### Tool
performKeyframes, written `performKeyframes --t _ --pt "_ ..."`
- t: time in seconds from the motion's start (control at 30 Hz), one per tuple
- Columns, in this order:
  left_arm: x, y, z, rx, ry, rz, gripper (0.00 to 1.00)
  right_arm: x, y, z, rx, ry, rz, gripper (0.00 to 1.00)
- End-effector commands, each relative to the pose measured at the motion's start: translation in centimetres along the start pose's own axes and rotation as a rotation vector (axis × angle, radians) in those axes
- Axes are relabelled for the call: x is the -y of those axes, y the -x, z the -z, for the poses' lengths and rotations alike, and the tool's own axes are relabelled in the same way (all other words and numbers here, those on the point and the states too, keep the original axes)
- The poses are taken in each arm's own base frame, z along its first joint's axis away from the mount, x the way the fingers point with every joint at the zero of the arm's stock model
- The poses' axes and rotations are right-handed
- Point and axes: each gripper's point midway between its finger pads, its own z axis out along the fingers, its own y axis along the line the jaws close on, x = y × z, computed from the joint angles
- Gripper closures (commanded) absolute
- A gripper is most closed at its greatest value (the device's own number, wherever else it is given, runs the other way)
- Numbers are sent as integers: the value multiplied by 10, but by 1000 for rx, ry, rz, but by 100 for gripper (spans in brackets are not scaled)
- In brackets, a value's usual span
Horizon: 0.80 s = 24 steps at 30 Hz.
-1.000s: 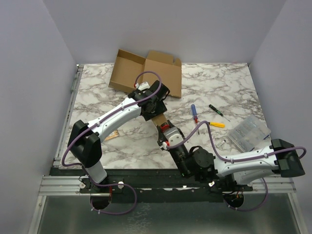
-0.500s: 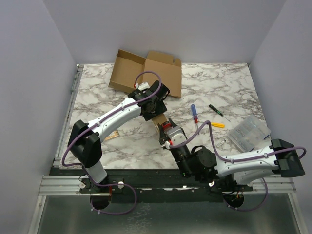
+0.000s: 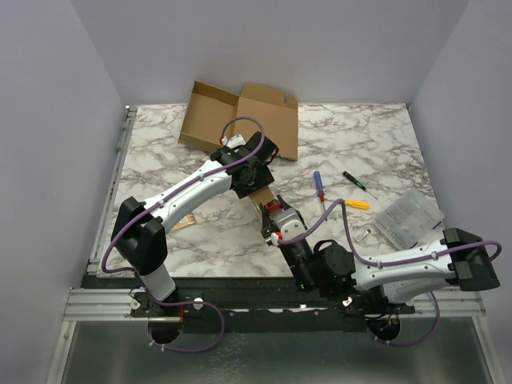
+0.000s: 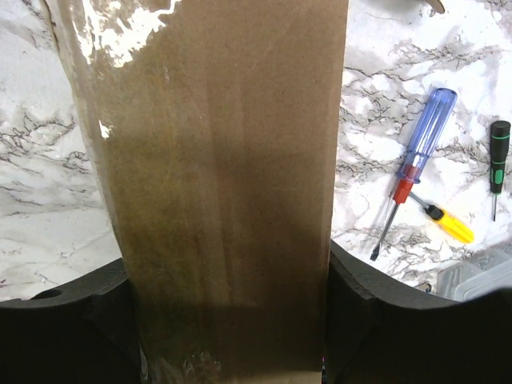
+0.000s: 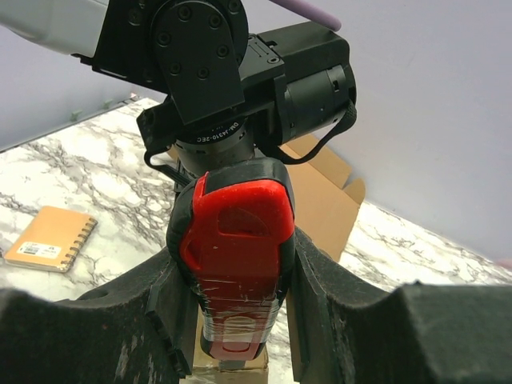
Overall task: Unpack the express box
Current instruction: Cut the express box at the center of the board.
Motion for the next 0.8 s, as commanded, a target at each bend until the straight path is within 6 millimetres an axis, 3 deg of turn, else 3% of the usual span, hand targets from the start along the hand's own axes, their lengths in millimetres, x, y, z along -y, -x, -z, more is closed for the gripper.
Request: performKeyframes --t 0.0,0.4,0.77 --pt "-19 -20 -11 -78 81 -4 100 -1 -3 0 2 -9 -41 100" --pt "-23 -34 -15 -157 101 64 100 -18 -9 -3 9 19 -65 100" --pt "-25 -31 -16 -188 164 102 100 -48 5 8 73 139 -116 100"
